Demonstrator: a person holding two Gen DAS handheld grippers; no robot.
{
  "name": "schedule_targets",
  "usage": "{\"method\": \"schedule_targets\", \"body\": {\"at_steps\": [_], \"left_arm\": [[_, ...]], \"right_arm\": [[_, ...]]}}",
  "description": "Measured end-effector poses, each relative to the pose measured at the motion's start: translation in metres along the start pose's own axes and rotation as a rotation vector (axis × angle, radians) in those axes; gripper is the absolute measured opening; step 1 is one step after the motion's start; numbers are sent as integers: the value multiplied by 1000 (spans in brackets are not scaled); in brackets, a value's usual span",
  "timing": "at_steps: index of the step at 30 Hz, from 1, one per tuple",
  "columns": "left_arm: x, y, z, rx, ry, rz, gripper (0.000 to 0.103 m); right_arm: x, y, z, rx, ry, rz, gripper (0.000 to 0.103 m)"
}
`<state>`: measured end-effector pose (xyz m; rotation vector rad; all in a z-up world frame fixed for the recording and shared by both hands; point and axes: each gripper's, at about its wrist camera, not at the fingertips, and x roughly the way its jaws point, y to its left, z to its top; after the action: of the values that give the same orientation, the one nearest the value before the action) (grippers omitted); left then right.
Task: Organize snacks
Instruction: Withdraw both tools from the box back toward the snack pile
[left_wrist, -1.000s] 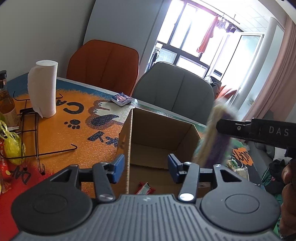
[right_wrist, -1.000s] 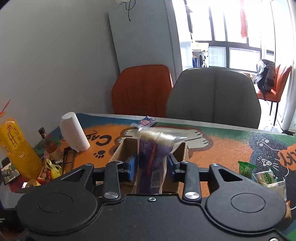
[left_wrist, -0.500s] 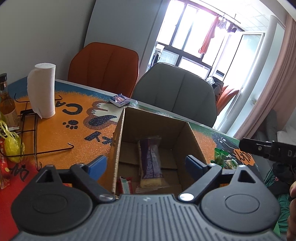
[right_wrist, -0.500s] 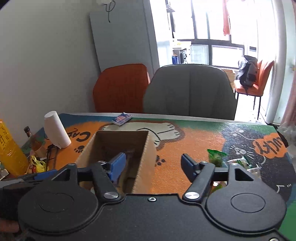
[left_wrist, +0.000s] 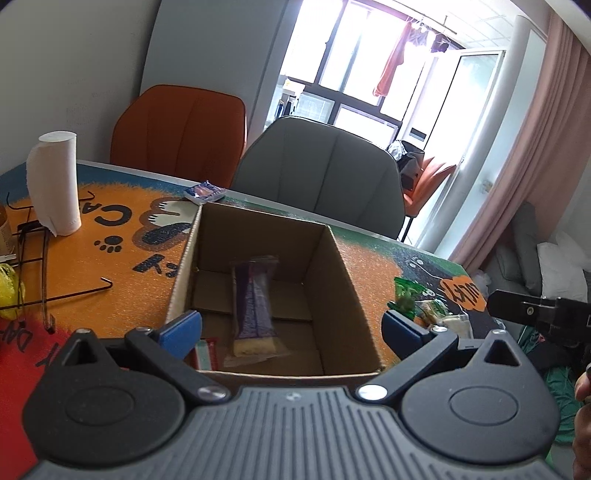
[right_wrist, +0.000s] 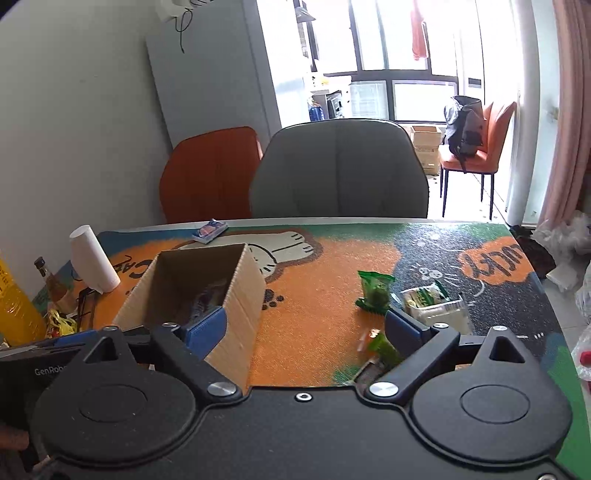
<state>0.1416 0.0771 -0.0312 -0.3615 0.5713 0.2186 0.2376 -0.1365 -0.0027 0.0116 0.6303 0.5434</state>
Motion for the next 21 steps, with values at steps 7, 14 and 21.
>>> {"method": "schedule_targets", "body": {"at_steps": [7,14,21], "left_arm": [[-1,-16,-4,28,8,-19,103],[1,-35,-8,57,27,-27,103],[7,-54,-14,80,60,-63,103]], "right_arm": [[-9,-23,-8,48,-4,-28,95],[-17,-41,-14,67,6,-32,99],[-22,-64,-22,117,11,-49,102]]}}
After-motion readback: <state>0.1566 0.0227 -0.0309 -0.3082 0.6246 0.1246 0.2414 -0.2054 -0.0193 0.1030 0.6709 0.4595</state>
